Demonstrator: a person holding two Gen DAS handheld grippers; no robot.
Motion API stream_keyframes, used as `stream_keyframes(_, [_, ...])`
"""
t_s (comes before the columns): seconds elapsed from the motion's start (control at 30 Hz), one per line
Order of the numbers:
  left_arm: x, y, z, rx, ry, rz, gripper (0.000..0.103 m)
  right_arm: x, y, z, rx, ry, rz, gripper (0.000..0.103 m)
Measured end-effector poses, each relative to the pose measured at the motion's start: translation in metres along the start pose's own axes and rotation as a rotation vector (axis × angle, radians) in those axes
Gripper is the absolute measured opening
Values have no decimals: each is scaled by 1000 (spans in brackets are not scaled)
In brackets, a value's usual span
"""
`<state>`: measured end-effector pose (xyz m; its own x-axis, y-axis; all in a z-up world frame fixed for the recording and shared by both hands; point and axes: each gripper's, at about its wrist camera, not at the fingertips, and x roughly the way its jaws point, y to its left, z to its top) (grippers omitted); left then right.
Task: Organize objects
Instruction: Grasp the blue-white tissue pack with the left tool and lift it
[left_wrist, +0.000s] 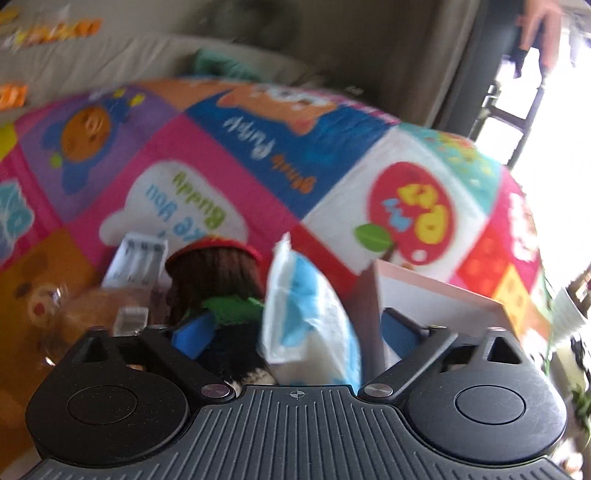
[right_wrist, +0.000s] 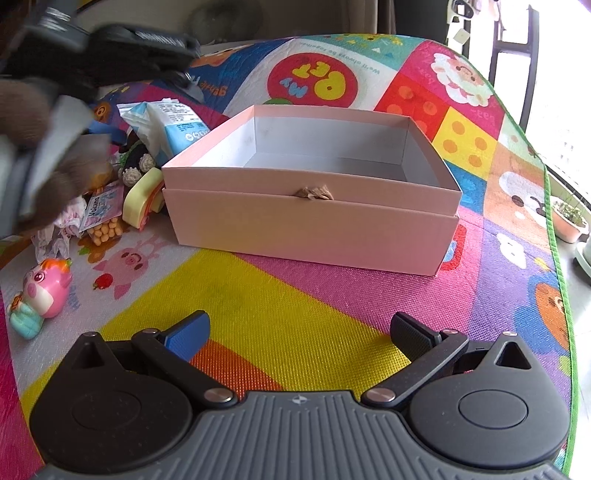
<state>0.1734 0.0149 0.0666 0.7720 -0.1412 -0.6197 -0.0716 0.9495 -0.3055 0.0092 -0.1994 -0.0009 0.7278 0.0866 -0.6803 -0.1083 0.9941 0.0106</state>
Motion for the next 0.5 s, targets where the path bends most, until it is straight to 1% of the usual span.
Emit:
stream_keyframes(0.03, [1,2,-2,-7,-8,15,76,0,-1,1,-4,8,7,103])
stream_keyframes(0.07, [-1,-1,-5,22,-33,20,70,-1,-2,1,-9,15,12,103])
stream_keyframes(0.1, [-3,-5,-8,61,-43,5,65,-2,-2,0,-14,21,16,103])
stream_keyframes(0.13, [-3,-10,-11,96,-39,-20,53,-3,-2,0,-18,25,19,103])
stream_keyframes(0.17, [-2,-14,-14,116,-23,-33,55,-3,-2,0,-20,26,19,103])
stream_keyframes(0.27, [7,-18,-22,147,-28,-58,54,-4,-1,-1,-23,25,16,103])
stream_keyframes(0.33, [19,-15,-19,113,-4,-93,52,-4,-1,-1,-22,26,16,103])
stream_keyframes(0.43, [31,-13,-12,76,40,-115,52,-5,0,-2,-21,28,13,103])
stream_keyframes(0.47, [34,-10,-8,61,55,-128,47,-5,1,-2,-22,29,13,103])
stream_keyframes(0.5, [35,-7,-6,50,66,-135,46,-5,1,-2,-23,26,10,103])
